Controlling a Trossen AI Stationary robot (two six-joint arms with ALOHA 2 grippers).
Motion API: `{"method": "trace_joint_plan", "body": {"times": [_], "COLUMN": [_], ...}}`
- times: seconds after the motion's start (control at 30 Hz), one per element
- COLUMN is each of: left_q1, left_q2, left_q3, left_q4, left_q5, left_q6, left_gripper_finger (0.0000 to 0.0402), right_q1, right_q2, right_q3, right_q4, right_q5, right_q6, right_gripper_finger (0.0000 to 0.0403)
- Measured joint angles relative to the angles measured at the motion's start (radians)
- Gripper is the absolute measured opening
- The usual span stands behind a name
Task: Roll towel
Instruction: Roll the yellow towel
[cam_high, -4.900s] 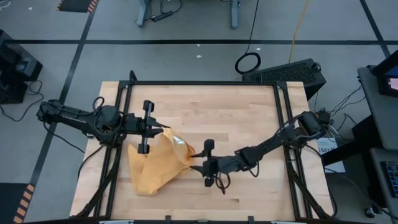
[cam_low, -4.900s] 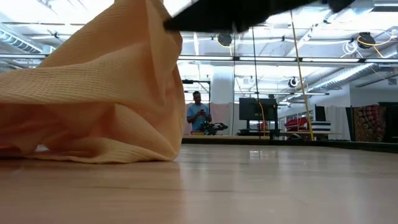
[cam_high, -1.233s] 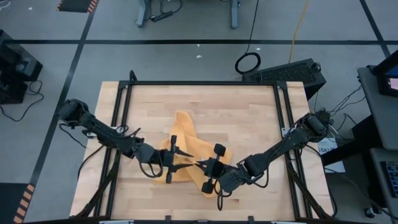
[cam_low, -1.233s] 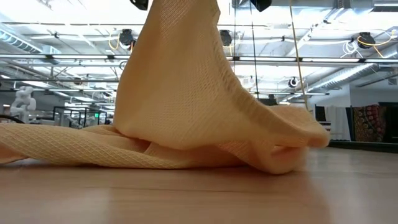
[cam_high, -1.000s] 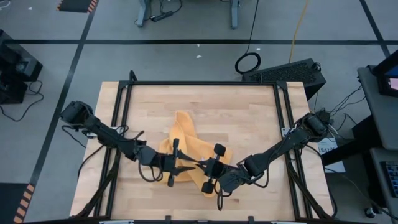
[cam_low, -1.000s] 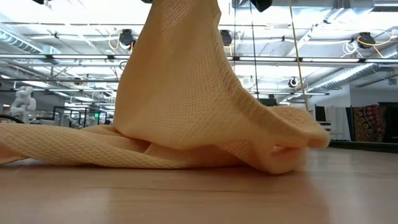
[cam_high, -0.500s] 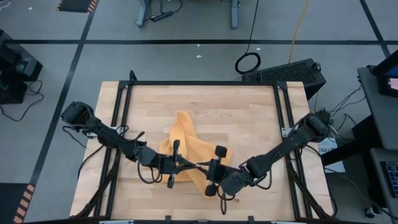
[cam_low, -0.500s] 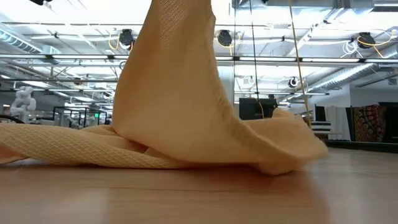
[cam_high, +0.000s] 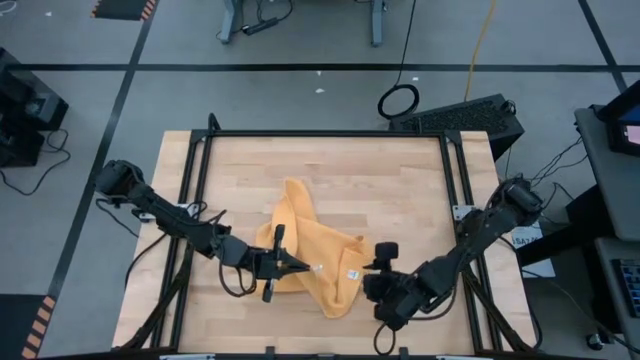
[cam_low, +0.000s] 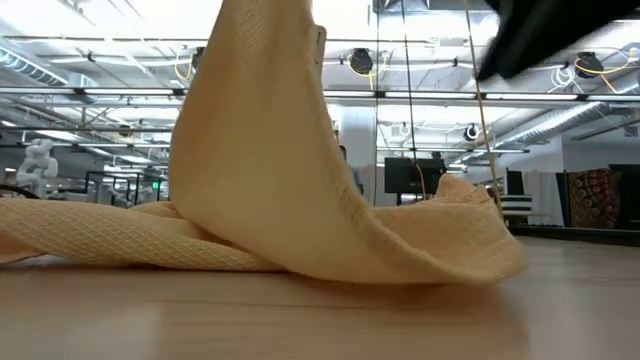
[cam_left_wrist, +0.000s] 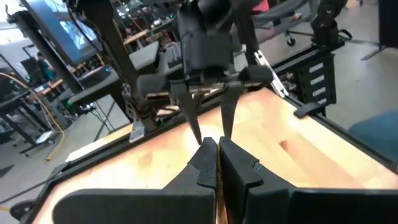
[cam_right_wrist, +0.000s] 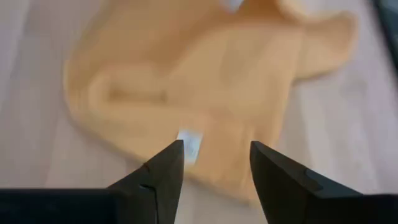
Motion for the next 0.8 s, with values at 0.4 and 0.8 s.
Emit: {"method": "trace_joint_plan", "body": {"times": [0.4,0.8], "left_q1": [-0.001,-0.001], "left_q2": [-0.001,-0.001], "left_q3": [0.000,0.000], "left_q4": [-0.021,-0.023], "left_q5": [0.003,0.011], "left_q6": [-0.018,-0.019], "left_gripper_finger": [0.0003,0.0003], "right_q1": [-0.026,-0.039], "right_q2": [0.127,0.126], "right_q3": [-0.107,-0.111], "right_q4": [-0.018,-0.014], "right_q5": [0.015,0.088], "right_q6": [-0.085,-0.421], "right_gripper_finger": [0.0203,0.0177]}}
